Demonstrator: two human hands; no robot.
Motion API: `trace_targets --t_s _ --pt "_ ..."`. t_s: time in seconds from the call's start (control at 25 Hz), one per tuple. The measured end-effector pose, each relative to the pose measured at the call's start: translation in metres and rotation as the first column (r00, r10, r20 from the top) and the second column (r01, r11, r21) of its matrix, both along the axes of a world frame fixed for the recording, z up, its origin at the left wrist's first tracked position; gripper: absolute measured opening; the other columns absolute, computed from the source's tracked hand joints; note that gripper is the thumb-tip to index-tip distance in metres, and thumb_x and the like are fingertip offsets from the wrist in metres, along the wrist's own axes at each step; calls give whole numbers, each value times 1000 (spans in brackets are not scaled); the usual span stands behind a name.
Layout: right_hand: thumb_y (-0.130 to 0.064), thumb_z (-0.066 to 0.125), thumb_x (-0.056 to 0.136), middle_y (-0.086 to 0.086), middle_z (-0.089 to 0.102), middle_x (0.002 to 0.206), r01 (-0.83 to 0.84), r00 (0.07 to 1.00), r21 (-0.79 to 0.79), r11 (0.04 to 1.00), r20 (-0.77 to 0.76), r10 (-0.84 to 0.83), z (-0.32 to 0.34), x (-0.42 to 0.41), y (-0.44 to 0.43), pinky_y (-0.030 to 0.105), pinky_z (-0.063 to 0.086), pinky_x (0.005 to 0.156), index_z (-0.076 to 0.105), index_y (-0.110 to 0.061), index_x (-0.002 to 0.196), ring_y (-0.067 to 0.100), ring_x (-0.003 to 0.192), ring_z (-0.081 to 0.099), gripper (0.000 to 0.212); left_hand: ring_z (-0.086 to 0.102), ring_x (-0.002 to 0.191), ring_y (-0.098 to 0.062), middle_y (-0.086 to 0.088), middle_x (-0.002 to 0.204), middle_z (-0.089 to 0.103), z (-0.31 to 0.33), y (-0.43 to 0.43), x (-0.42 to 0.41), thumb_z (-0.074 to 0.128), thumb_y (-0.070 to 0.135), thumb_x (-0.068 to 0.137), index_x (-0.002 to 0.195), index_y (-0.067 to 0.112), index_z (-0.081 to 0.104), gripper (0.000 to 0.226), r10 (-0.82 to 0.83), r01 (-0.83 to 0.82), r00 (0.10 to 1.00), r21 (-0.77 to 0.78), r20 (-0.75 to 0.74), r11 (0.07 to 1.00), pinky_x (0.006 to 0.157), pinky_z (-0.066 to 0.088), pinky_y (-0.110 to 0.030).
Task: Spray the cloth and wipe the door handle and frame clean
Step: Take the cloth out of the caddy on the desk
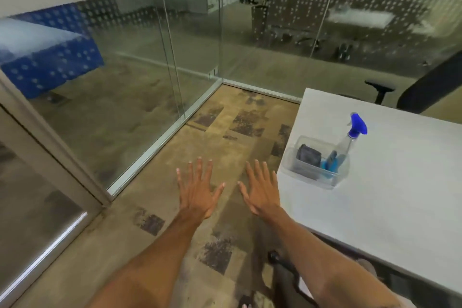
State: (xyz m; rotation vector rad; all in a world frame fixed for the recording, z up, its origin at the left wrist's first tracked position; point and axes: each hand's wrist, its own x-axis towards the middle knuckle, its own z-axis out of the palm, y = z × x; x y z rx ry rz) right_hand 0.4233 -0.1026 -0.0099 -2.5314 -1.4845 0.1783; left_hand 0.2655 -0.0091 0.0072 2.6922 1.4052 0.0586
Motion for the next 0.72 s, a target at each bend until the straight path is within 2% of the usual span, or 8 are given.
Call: trace_targets --t_s 0.24,0.44,0.52,0.6,0.72 --pt "-61 13 94 1 -8 161 218 975 -36 975 -28 -219 -12 83 -40 46 -13 115 -5 -32 150 25 148 -11 66 -12 151 -31 -7 164 -13 -2 -25 108 17 68 93 154 27 -9 78 -169 169 986 -22 7 985 118 -11 -59" --pt "-64 10 90 2 -4 162 316 948 -41 948 -12 -317 -19 143 -69 49 -3 118 -2 -29 151 27 148 -5 71 -11 151 -31 -8 164 -14 -13 -47 186 14 70 92 154 27 -11 79 -254 254 966 -11 -38 967 118 -11 -57" --pt "-70 -4 83 2 -3 162 342 939 -37 939 -31 -343 -20 161 -75 50 1 119 -2 -30 151 27 149 -4 79 -12 151 -31 -7 164 -14 -17 -53 207 13 70 92 154 26 -12 80 -279 278 957 -12 -77 960 118 -11 -57" --pt "-75 -25 67 2 -3 162 359 933 -18 933 -38 -359 -21 173 -79 51 4 120 -4 -31 150 28 149 -3 97 -11 151 -31 -7 164 -14 -19 -55 222 14 70 92 154 27 -12 79 -297 297 950 -10 -96 955 117 -13 -56" --pt "-74 -36 59 2 -4 162 388 921 11 922 -54 -387 -24 191 -79 51 5 120 -4 -30 150 28 149 -3 107 -10 151 -30 -6 164 -12 -21 -53 246 14 70 92 153 27 -12 79 -331 331 940 -9 -85 943 116 -15 -55"
